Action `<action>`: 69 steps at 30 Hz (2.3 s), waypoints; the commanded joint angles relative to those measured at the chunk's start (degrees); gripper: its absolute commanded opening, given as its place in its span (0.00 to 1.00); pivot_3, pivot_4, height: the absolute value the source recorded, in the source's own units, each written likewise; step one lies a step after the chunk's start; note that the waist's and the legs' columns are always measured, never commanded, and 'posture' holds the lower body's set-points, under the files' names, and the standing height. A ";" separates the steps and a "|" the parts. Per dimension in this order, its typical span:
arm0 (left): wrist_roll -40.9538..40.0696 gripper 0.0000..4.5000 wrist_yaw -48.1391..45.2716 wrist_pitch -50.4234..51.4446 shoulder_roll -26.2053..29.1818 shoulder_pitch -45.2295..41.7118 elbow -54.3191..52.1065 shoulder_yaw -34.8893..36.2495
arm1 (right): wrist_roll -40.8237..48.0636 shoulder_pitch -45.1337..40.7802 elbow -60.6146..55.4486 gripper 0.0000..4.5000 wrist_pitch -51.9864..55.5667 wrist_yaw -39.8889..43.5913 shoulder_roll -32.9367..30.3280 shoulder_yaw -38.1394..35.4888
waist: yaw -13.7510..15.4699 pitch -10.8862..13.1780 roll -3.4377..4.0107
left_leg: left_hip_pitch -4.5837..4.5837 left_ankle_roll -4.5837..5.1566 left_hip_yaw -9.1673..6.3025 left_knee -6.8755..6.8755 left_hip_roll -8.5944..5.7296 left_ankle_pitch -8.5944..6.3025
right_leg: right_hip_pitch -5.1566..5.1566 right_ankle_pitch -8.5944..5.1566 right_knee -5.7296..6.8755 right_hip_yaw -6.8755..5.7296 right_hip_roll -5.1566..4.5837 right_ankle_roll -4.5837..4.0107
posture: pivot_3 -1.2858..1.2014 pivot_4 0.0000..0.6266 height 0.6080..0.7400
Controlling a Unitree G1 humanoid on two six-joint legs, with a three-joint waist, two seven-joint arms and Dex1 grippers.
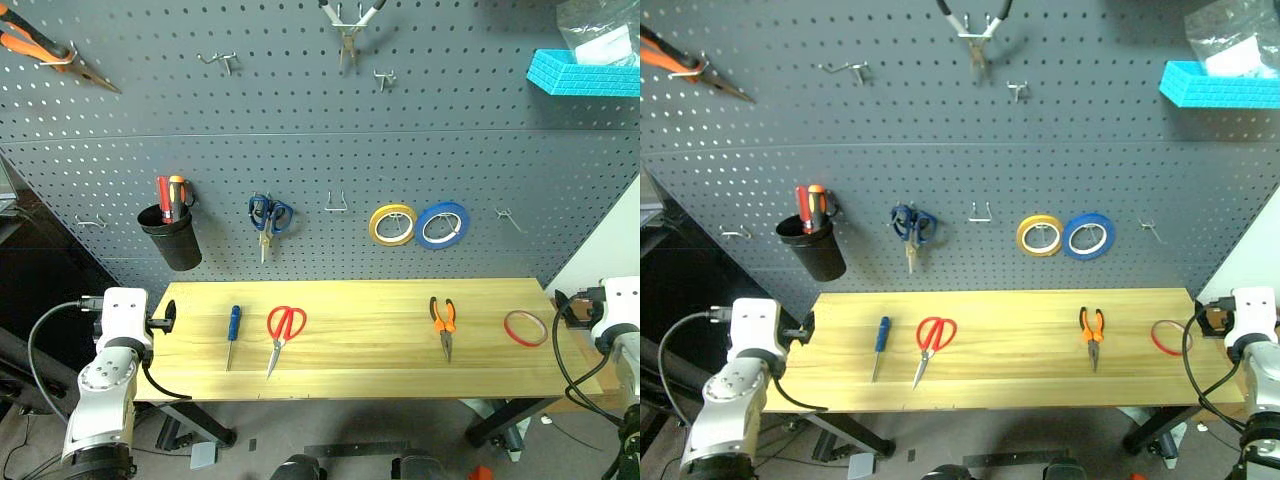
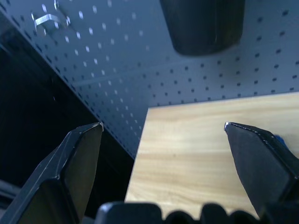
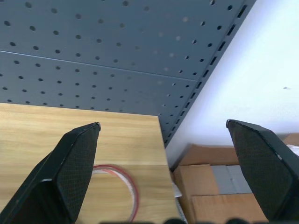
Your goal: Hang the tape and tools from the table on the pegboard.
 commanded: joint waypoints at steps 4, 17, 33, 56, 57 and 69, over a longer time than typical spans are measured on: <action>1.46 1.00 0.21 -3.49 0.87 -1.07 -1.58 -0.07 | -0.03 -0.80 -0.67 1.00 -1.69 -0.53 -1.20 -0.42 | -0.05 0.00 0.00 | 0.02 0.02 0.08 0.00 0.00 -0.01 | -0.01 0.00 0.01 0.07 0.00 0.00 | 0.51 0.02 1.00; -0.79 1.00 4.35 11.84 -4.16 -0.88 -12.58 -0.43 | 1.61 7.73 -21.21 1.00 8.24 3.87 3.11 3.31 | -0.04 0.47 -0.27 | -0.02 0.06 0.13 0.02 0.08 -0.04 | -0.08 0.00 0.01 0.19 0.01 0.04 | 0.50 0.09 1.00; -8.52 1.00 -20.73 28.66 -3.13 -15.39 -24.51 -22.92 | 1.65 4.11 -31.53 1.00 35.60 7.15 3.21 9.92 | -2.04 7.55 -0.60 | -0.60 0.30 0.86 0.15 0.21 -0.03 | -0.69 0.46 0.01 0.61 0.03 -0.22 | 0.45 0.40 1.00; -10.83 1.00 -38.95 25.78 0.32 -21.95 -36.38 -35.98 | -9.05 -31.65 23.34 0.80 26.53 17.31 0.17 18.47 | -4.60 15.64 -1.56 | -2.60 0.47 2.44 0.90 0.65 -0.23 | -2.56 0.69 0.05 1.00 0.05 -0.15 | 0.49 0.60 1.00; -10.65 1.00 -39.07 25.46 0.56 -21.90 -36.49 -36.06 | -9.14 -32.27 24.18 0.71 27.21 17.92 0.04 18.40 | -4.52 15.64 -1.57 | -2.69 0.48 2.42 1.04 0.64 -0.27 | -2.59 0.73 0.08 0.99 0.06 -0.12 | 0.49 0.59 1.00; -13.51 1.00 -39.51 24.11 -1.15 -23.52 -36.50 -33.51 | -11.92 -28.44 23.27 0.01 20.79 15.02 1.38 20.19 | -4.34 15.63 -1.64 | -2.75 0.48 2.40 1.22 0.65 -0.27 | -2.59 0.90 0.05 0.99 0.07 -0.04 | 0.48 0.53 1.00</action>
